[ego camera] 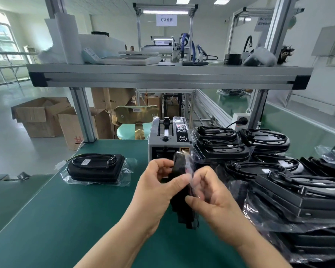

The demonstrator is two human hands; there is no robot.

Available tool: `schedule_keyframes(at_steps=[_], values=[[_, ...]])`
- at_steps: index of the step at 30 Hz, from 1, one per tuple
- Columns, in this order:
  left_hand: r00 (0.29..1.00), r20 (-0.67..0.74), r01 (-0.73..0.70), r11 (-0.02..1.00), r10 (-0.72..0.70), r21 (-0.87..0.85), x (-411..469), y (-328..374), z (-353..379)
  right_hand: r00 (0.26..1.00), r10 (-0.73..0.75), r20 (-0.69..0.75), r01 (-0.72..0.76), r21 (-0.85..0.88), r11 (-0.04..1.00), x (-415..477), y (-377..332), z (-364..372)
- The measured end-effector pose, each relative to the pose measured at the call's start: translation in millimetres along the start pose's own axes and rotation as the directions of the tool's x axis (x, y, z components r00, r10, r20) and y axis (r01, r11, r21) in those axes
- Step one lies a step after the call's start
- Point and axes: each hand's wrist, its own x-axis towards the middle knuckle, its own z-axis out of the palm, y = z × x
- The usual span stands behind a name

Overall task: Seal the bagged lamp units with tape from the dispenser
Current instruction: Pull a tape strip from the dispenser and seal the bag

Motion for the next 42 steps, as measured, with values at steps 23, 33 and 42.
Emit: schedule_keyframes(at_steps=[23, 33, 42], values=[[0.929, 0.205, -0.365, 0.85, 0.308, 0.38, -44, -55, -13, 0.866, 0.475, -0.153, -0.492, -0.094, 0.866, -1, -4, 5], [0.925, 0.22, -0.375, 0.829, 0.308, 0.414, -44, -51, -17, 0.909, 0.395, -0.133, -0.413, -0.42, 0.808, -16, -34, -13], [0.921, 0.244, -0.387, 0.797, 0.305, 0.464, -44, -46, -17, 0.891, 0.454, 0.022, -0.373, -0.535, 0.758, -29, -40, -22]])
